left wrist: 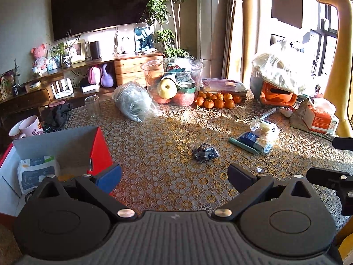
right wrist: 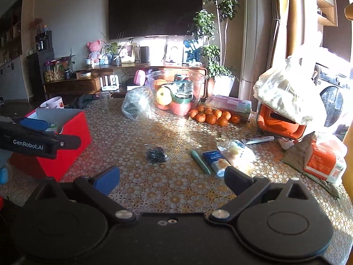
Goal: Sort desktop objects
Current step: 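Move the left tool to the black bagged item while the right tool reaches the blueberry bag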
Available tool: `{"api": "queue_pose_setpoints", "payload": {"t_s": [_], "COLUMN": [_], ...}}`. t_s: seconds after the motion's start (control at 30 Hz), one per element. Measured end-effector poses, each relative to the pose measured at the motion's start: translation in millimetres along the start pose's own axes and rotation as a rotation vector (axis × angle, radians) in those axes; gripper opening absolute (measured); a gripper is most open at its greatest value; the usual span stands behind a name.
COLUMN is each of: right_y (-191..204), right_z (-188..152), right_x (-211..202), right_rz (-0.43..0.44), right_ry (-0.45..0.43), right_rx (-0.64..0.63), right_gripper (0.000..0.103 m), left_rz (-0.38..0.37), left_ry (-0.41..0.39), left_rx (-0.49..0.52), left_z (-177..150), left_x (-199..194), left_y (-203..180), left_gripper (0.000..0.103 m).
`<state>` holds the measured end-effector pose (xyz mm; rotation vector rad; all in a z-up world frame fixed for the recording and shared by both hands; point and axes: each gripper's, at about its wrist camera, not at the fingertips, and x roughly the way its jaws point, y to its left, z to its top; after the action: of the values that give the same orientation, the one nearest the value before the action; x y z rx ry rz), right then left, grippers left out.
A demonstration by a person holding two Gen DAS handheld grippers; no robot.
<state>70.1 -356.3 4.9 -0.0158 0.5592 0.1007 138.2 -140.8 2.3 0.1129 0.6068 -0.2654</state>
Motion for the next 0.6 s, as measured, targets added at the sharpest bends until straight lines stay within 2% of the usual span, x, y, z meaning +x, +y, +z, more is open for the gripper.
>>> {"api": "queue_pose_setpoints", "payload": {"t_s": [0.23,0.6], "right_y": [-25.7,-60.7], "right_z": [-2.4,-4.4], "right_x": [15.6,53.6], "right_rz": [-0.045,-0.084], "right_ry": [0.014,0.051], "right_rx": [0.023,0.043], "right_gripper": [0.102,0.102], "left_rz": [-0.042,-0.048], "left_ry": [-0.009,0.007], "left_rx": [0.019,0.031], "left_z": [5.6,12.5], "left_x": [24.1,73.2], "left_y": [-19.6,-35.3], "left_gripper": [0.103,0.103]}}
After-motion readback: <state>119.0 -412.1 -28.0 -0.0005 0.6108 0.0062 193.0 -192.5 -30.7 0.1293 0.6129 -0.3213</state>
